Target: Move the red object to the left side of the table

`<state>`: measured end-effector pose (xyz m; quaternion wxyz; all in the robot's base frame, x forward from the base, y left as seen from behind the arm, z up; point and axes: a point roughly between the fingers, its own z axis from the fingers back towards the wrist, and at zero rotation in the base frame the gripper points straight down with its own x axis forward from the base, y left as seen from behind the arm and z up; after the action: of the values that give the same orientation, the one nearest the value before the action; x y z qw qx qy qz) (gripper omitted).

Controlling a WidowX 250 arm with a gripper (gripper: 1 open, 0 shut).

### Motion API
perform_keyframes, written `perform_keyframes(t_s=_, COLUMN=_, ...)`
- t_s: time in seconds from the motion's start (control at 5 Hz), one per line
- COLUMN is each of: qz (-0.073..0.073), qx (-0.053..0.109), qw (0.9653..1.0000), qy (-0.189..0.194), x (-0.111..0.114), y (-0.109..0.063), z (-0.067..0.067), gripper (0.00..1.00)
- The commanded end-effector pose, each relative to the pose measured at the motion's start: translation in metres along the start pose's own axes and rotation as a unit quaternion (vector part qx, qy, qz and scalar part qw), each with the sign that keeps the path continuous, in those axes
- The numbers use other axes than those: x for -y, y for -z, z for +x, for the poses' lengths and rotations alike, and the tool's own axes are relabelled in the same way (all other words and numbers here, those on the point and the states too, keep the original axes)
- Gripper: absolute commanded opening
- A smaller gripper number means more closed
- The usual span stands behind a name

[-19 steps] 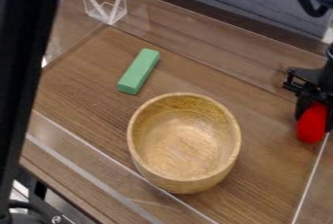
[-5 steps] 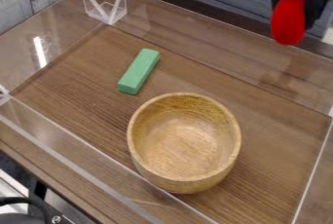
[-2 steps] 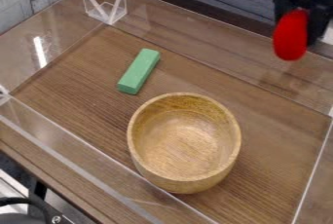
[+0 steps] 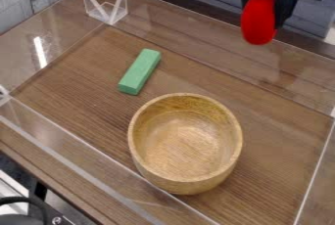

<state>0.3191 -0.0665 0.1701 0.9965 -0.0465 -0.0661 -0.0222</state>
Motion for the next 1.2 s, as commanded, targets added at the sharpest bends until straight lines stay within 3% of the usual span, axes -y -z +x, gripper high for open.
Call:
perform_keyframes(t_s=0.0, qz=-0.005, qx=0.032, qw=0.9993, qy=0.021, x=0.003, y=-0.019, z=-0.004, gripper=0.0)
perform_keyframes(t_s=0.2, qz=-0.008, qx=0.028, qw=0.9987, qy=0.042, x=-0.001, y=-0.021, z=-0.014, gripper=0.0)
perform_keyframes(t_s=0.6, qz=0.007, qx=0.027, qw=0.9993, qy=-0.026, x=-0.052, y=-0.035, z=-0.039, gripper=0.0)
perform_keyframes(t_s=0.8, qz=0.016, qx=0.017, qw=0.9986, qy=-0.047, x=-0.08, y=-0.032, z=-0.059, gripper=0.0)
perform_keyframes(t_s=1.0, qz=0.03, qx=0.013, qw=0.9936, qy=-0.108, x=-0.114, y=-0.021, z=-0.081, gripper=0.0)
